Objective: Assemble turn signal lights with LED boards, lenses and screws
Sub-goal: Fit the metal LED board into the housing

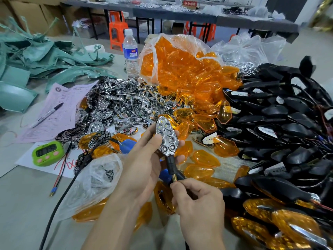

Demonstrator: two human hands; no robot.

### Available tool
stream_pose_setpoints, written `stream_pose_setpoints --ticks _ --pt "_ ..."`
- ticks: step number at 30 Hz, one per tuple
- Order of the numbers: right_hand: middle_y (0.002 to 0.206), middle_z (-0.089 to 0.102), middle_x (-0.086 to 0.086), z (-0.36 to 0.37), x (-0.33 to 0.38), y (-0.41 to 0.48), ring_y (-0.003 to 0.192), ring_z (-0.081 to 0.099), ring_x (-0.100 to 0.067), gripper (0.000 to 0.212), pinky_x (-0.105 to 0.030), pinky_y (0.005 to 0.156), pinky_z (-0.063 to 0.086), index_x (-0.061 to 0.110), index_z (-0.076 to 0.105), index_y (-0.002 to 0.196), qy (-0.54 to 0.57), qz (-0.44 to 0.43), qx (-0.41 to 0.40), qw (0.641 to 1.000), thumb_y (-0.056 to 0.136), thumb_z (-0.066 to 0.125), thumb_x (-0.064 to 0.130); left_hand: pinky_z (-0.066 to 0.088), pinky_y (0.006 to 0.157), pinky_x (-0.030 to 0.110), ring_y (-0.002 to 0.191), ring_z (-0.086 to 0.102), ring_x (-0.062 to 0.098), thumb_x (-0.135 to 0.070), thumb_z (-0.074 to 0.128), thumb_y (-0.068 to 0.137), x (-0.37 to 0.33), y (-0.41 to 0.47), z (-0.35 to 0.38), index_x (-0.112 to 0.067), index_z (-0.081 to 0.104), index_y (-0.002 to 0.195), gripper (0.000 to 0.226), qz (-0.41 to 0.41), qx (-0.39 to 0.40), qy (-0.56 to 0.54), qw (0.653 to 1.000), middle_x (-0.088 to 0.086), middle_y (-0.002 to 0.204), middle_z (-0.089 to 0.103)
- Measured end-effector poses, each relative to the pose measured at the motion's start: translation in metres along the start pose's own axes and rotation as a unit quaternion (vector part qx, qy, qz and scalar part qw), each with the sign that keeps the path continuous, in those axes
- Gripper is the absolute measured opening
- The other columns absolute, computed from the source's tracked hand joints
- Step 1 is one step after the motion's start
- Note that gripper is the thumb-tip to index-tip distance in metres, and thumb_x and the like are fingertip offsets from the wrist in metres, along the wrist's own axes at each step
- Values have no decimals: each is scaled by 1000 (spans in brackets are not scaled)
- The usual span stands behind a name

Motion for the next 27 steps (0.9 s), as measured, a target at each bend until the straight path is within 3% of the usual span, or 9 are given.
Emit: stream_pose_setpoints --ticks 4,8,11,14,18,27 --pt "59 69 14 3 -3 -1 57 64 -2 23 -15 55 46 34 76 67 -11 10 7 1000 88 79 24 62 77 40 115 71 35 -14 58 100 1 2 -2 -16 63 135 36 0 -2 25 1000 15 126 72" --pt "60 70 14 4 -3 0 57 64 -3 27 -14 52 46 35 76 64 -13 2 15 1000 90 77 26 62 74 36 112 73 32 -5 58 95 -1 2 0 -20 76 117 32 0 7 41 999 15 124 72" --pt "59 70 12 4 -1 2 53 63 -7 28 -19 51 50 41 76 69 -6 -19 9 1000 90 76 22 62 72 36 107 74 30 2 52 101 -2 3 3 -13 72 121 32 -1 6 47 999 15 122 73" --pt "59 70 12 4 -3 3 51 63 -7 28 -18 50 50 30 76 64 -1 -26 4 1000 90 76 21 62 72 36 104 73 29 3 51 101 -3 4 4 -8 66 127 32 1 8 50 999 15 122 73" --pt "59 70 10 5 -6 2 51 63 -9 26 -29 55 56 29 76 65 5 -28 5 1000 90 76 22 63 73 37 104 74 28 4 50 101 -1 4 4 -8 64 130 34 3 8 57 998 15 124 73" --pt "60 69 14 4 -8 -1 57 66 -11 28 -33 57 59 33 74 65 -9 -47 -33 998 91 74 23 61 74 35 107 73 27 1 51 102 5 4 4 -13 70 120 29 11 8 76 997 11 121 74"
Point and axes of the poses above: each hand's wrist, its own y-axis towards the middle knuckle, its own z-axis out of the palm, x = y × z, the point moved 4 cm from there along y, towards the middle knuckle
